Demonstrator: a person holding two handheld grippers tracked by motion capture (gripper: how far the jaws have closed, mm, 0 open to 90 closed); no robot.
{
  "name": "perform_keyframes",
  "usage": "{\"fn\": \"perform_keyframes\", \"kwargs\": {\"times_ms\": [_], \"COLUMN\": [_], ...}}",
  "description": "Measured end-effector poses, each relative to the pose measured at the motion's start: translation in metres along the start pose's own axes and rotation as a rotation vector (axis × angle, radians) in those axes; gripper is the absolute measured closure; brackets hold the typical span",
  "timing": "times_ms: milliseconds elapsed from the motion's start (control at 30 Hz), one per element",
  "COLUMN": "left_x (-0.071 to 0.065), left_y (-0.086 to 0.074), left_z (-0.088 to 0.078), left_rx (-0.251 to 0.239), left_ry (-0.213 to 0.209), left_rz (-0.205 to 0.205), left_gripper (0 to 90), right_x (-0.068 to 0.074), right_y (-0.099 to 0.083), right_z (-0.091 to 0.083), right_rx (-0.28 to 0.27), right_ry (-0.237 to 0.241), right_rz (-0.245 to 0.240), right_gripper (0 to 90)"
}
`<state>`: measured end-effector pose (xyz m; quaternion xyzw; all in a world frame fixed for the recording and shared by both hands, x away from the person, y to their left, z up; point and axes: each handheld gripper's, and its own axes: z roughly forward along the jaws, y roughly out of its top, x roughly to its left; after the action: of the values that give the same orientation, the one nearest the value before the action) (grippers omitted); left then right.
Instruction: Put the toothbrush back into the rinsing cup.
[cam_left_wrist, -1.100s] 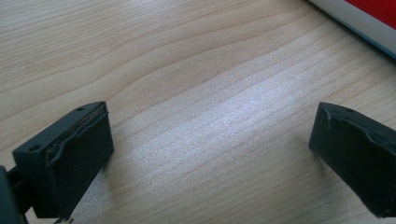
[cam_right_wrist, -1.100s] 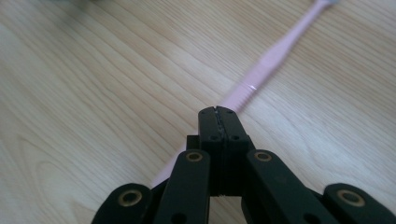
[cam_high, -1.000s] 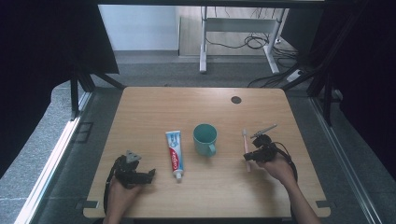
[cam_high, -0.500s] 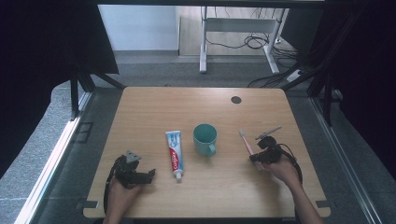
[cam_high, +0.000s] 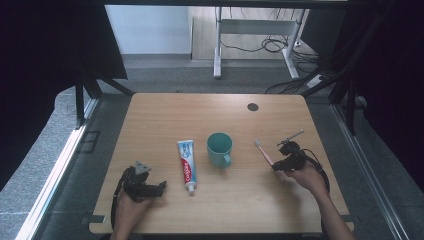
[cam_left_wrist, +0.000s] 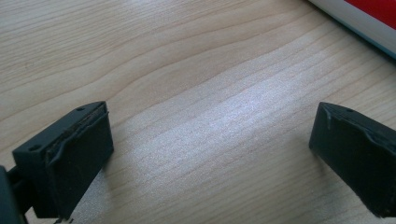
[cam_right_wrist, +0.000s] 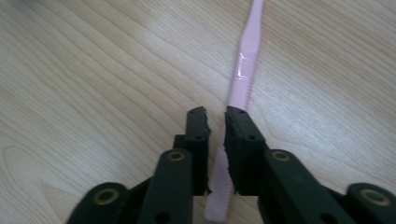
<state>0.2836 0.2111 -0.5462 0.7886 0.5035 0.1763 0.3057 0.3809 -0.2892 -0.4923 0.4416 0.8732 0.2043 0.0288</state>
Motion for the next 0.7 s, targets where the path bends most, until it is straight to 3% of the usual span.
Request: {"fn": "perform_keyframes", "kwargs": {"times_ms": [133,233,700], "left_x": [0.000,0.000,0.000], "left_y": [0.000,0.000,0.000], "left_z": [0.000,0.000,0.000], "left_rx": [0.000,0.000,-0.001], "left_ry": [0.000,0.000,-0.001], "left_rz": [0.000,0.000,0.001], "left_gripper": [0.0,0.0,0.0], "right_x": [-0.005,-0.006,-0.003], "right_y": [0.007,0.010,0.040], "right_z": [0.003,0.005,0.015], "right_rx": [0.069,0.087,0.252], "right_ry": [-0.027,-0.033,-0.068], "right_rz": [0.012,0.016,0.009], "right_gripper": [72.6,72.6,72.8]}}
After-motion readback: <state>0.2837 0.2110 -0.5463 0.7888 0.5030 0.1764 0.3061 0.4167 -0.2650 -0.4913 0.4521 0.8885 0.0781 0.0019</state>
